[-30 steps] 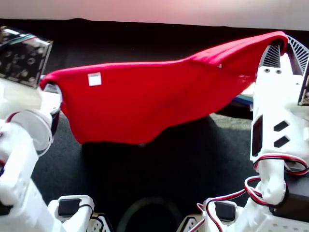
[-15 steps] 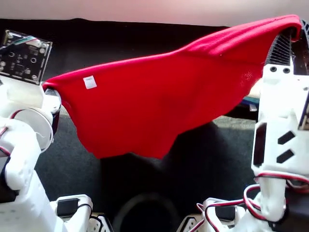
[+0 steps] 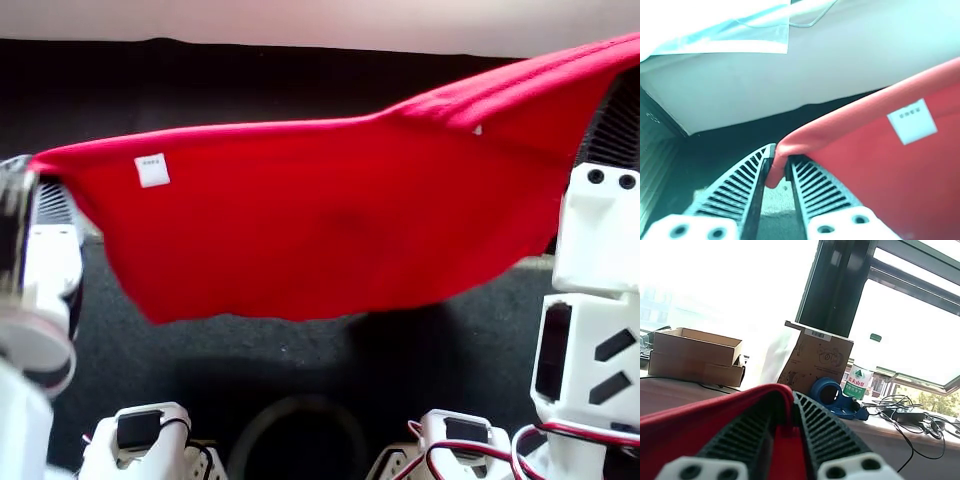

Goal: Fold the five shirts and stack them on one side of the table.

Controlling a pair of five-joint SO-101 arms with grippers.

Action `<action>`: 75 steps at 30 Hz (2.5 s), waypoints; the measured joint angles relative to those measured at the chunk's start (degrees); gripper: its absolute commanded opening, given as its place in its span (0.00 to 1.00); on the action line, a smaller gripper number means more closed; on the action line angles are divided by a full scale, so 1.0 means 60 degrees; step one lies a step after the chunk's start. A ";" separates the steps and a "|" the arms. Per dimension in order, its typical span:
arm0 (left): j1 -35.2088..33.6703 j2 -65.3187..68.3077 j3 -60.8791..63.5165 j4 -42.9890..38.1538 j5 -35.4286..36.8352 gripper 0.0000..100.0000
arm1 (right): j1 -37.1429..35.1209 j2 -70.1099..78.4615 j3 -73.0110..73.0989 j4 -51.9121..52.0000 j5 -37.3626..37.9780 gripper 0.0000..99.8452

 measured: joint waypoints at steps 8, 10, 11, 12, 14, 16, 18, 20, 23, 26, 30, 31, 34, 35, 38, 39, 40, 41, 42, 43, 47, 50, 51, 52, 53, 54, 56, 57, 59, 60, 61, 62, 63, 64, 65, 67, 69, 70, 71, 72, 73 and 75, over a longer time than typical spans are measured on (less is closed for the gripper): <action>-0.0088 0.0000 -0.0308 0.0103 0.0000 0.01 | 0.0059 -0.0044 -0.0190 0.0029 0.0000 0.01; -0.0088 0.0000 -0.0322 0.0293 0.0000 0.01 | 0.0059 -0.0190 -0.0440 0.0029 0.0000 0.01; -0.0088 0.0000 -0.0322 0.0425 0.0000 0.01 | 0.0059 -0.0308 -0.0557 0.0029 0.0000 0.01; -0.0088 0.0000 -0.0322 0.0527 0.0000 0.01 | 0.0059 -0.0396 -0.0630 0.0029 0.0000 0.01; -0.0088 0.0000 -0.0293 0.0586 0.0000 0.01 | 0.0059 -0.0645 -0.0703 0.0029 0.0000 0.01; -0.0088 -0.0015 -0.0293 0.0601 0.0000 0.01 | 0.0059 -0.0908 -0.0703 0.0029 0.0000 0.01; -0.0088 -0.0015 -0.0293 0.0601 0.0000 0.01 | 0.0059 -0.1158 -0.0703 0.0029 0.0000 0.01; -0.0088 -0.0073 -0.0293 0.0601 0.0000 0.01 | 0.0059 -0.1377 -0.0703 0.0029 0.0000 0.01; -0.0088 -0.0440 -0.0293 0.0601 0.0000 0.01 | 0.0059 -0.1656 -0.0703 0.0029 0.0000 0.01; -0.0088 -0.0923 -0.0293 0.0601 -0.0015 0.01 | 0.0059 -0.1773 -0.0718 0.0029 0.0000 0.01; -0.0088 -0.1231 -0.0015 0.0630 -0.0586 0.01 | 0.0059 -0.1773 -0.0718 0.0029 0.0000 0.01; -0.0088 -0.1231 0.0176 0.0630 -0.0659 0.01 | 0.0059 -0.1773 -0.0718 0.0029 0.0000 0.01; -0.0088 -0.1231 0.0879 0.0630 -0.0762 0.01 | 0.0059 -0.1788 -0.0278 0.0029 0.0000 0.01; -0.0088 -0.1231 0.1143 0.0630 -0.0762 0.01 | 0.0059 -0.1788 0.0000 0.0029 0.0000 0.01; -0.0088 -0.1231 0.2183 0.0425 -0.0762 0.01 | 0.0044 -0.1509 0.0952 -0.0073 0.0000 0.01; -0.0088 -0.1231 0.2593 0.0264 -0.0762 0.01 | 0.0044 -0.1377 0.1333 -0.0205 0.0000 0.01; -0.0088 -0.1231 0.3033 0.0059 -0.0762 0.01 | 0.0044 -0.1216 0.1744 -0.0366 0.0000 0.01; -0.0132 -0.1231 0.3516 -0.0161 -0.0762 0.01 | 0.0015 -0.1055 0.2154 -0.0557 0.0000 0.01; -0.0205 -0.1231 0.3985 -0.0425 -0.0762 0.01 | -0.0103 -0.0850 0.2579 -0.0747 0.0000 0.01; -0.0249 -0.1216 0.4469 -0.0733 -0.0762 0.01 | -0.0308 -0.0659 0.3004 -0.0996 0.0000 0.01; -0.0630 -0.1172 0.6300 -0.2271 -0.0762 0.01 | -0.1011 0.0190 0.4498 -0.1993 0.0000 0.01; -0.0762 -0.0982 0.7223 -0.3311 -0.0733 0.01 | -0.1480 0.1055 0.4982 -0.2886 0.0000 0.01; -0.0762 -0.0821 0.7370 -0.3560 -0.0733 0.01 | -0.1597 0.1421 0.4982 -0.3121 0.0000 0.01; -0.0762 -0.0557 0.7414 -0.3795 -0.0733 0.01 | -0.1714 0.1802 0.4982 -0.3311 0.0000 0.01; -0.0762 -0.0264 0.7414 -0.4044 -0.0733 0.01 | -0.1802 0.2212 0.4982 -0.3516 0.0000 0.01; -0.0762 0.0059 0.7414 -0.4293 -0.0733 0.01 | -0.1890 0.2637 0.4982 -0.3678 0.0000 0.01; -0.0777 0.0894 0.7385 -0.4762 -0.0733 0.01 | -0.2037 0.3516 0.4923 -0.3839 0.0000 0.01; -0.0777 0.1407 0.7253 -0.4982 -0.0733 0.01 | -0.2095 0.3971 0.4762 -0.3853 0.0000 0.01; -0.0777 0.2535 0.6799 -0.5158 -0.0733 0.01 | -0.2198 0.4938 0.4352 -0.3883 0.0000 0.01; -0.0777 0.3106 0.6432 -0.5201 -0.0733 0.01 | -0.2256 0.5421 0.4088 -0.3883 0.0000 0.01; -0.0777 0.3678 0.6051 -0.5216 -0.0733 0.01 | -0.2300 0.5875 0.3839 -0.3883 0.0000 0.01; -0.0777 0.4234 0.5641 -0.5216 -0.0733 0.01 | -0.2330 0.6344 0.3516 -0.3883 0.0000 0.01; -0.0777 0.4806 0.5201 -0.5216 -0.0733 0.01 | -0.2374 0.6828 0.3194 -0.3883 0.0000 0.01; -0.0777 0.5319 0.4762 -0.5216 -0.0733 0.01 | -0.2403 0.7253 0.2828 -0.3883 0.0000 0.01; -0.0777 0.5846 0.4337 -0.5216 -0.0733 0.01 | -0.2403 0.7678 0.2476 -0.3883 0.0000 0.01; -0.0777 0.6740 0.3502 -0.5216 -0.0733 0.01 | -0.2432 0.8527 0.1612 -0.3883 0.0000 0.01; -0.0777 0.7502 0.2740 -0.5187 -0.0733 0.01 | -0.2505 0.9363 0.0703 -0.3883 0.0000 0.01; -0.0821 0.7853 0.2374 -0.5114 -0.0733 0.01 | -0.2564 0.9773 0.0234 -0.3883 0.0000 0.01; -0.0850 0.8205 0.2051 -0.5026 -0.0733 0.01 | -0.2593 1.0227 -0.0220 -0.3883 0.0000 0.01; -0.0864 0.8542 0.1773 -0.4894 -0.0733 0.01 | -0.2623 1.0667 -0.0630 -0.3883 0.0000 0.01; -0.0864 0.8879 0.1553 -0.4806 -0.0733 0.01 | -0.2652 1.1150 -0.1055 -0.3897 0.0000 0.01; -0.0864 0.9538 0.1172 -0.4659 -0.0733 0.01 | -0.2711 1.2088 -0.1714 -0.3897 0.0000 0.01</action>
